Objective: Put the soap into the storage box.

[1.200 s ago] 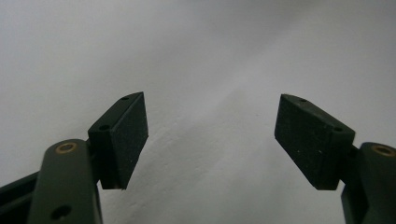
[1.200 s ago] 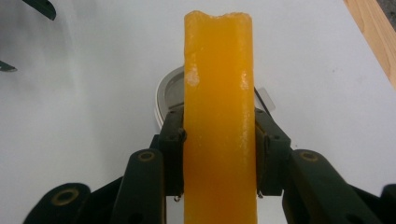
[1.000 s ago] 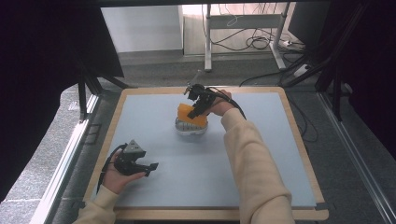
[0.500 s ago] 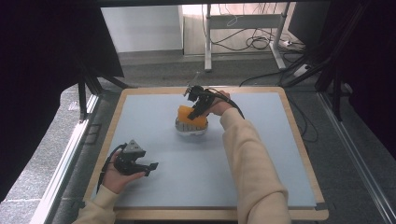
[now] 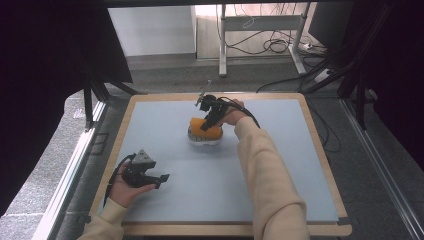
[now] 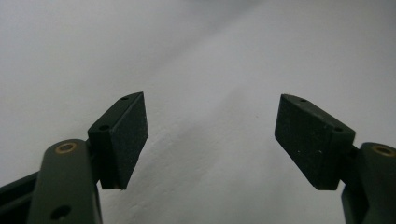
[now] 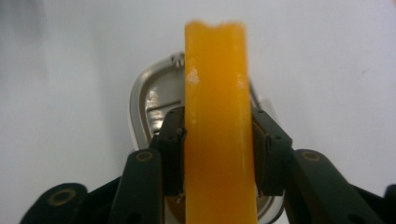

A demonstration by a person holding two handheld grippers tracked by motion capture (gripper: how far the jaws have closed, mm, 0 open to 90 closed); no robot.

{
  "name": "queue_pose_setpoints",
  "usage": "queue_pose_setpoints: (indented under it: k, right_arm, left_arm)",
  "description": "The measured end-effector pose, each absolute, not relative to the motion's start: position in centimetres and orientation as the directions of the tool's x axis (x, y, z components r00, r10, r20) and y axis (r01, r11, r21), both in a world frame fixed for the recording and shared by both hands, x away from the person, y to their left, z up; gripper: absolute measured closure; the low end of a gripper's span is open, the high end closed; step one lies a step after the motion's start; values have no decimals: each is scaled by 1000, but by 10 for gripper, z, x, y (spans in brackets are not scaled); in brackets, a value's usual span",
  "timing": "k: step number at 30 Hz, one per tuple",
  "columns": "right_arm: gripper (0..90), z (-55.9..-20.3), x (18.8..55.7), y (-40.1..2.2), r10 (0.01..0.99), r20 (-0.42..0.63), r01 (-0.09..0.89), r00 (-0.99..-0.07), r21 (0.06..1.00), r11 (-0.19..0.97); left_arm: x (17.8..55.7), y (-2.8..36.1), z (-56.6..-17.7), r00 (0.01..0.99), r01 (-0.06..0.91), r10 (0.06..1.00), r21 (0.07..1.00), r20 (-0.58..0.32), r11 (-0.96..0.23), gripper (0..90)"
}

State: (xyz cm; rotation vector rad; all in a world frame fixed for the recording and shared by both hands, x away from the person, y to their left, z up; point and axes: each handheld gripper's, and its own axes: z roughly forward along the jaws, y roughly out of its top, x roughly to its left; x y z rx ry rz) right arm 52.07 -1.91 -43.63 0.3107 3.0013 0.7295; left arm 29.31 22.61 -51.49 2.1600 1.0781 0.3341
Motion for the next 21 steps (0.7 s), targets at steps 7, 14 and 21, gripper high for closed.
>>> queue_pose_setpoints:
  k: [7, 14, 21]
  right_arm:
    - [428, -428, 520, -22, 301, -29, 250, -953, 484, 839]
    - [321, -424, 519, -31, 382, -37, 307, -923, 524, 795]
    - [278, -420, 514, -42, 430, -23, 339, -902, 579, 741]
  left_arm:
    - [292, 225, -514, 627, 600, 776, 681, -73, -420, 255]
    - [293, 225, -512, 626, 598, 775, 688, -81, -411, 253]
    - [293, 225, -512, 623, 598, 778, 687, -75, -412, 252]
